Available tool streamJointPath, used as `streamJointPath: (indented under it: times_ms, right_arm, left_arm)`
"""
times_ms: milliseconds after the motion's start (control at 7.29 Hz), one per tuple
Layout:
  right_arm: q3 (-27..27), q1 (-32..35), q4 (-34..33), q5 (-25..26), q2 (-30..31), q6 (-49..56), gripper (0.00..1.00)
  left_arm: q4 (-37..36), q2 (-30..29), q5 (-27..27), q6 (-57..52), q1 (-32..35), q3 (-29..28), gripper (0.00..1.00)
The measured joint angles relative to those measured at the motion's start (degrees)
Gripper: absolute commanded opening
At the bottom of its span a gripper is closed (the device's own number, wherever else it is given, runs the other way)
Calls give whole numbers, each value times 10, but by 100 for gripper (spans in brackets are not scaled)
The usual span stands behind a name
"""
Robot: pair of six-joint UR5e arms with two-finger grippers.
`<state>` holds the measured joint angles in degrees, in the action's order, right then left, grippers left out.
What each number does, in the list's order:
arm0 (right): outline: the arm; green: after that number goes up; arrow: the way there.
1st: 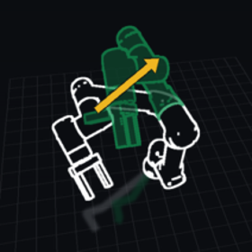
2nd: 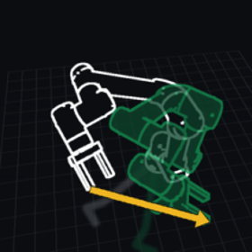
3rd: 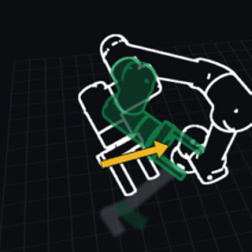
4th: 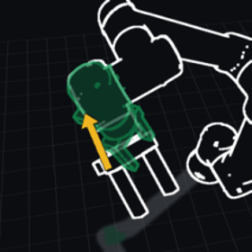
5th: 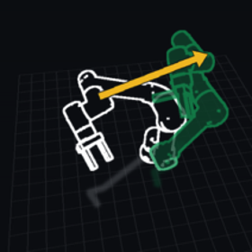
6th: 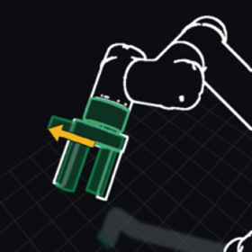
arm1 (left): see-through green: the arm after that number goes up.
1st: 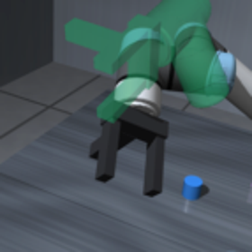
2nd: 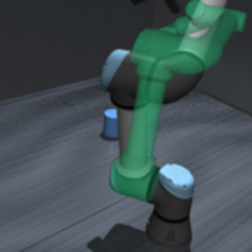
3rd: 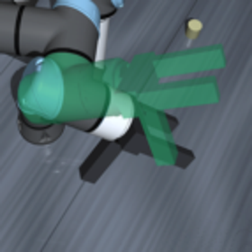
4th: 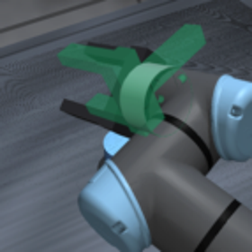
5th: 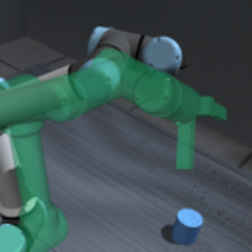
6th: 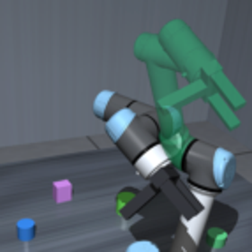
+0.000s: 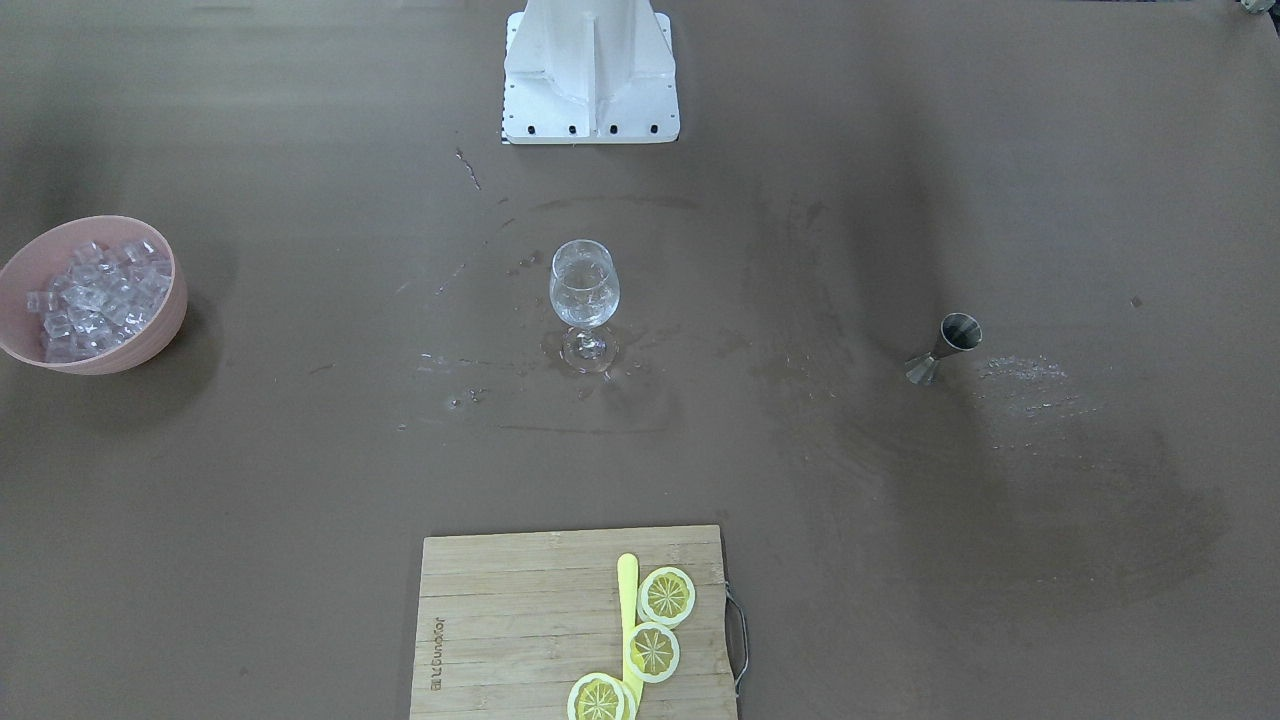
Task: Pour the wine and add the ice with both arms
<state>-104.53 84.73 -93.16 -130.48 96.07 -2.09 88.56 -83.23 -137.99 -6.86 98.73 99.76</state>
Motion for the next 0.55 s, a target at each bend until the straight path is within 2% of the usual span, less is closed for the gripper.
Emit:
streamJointPath:
  times_ms: [548]
  right_arm:
    - [-6, 0, -1, 1, 1, 1, 100]
  left_arm:
    - [0, 0, 0, 0, 0, 1, 98]
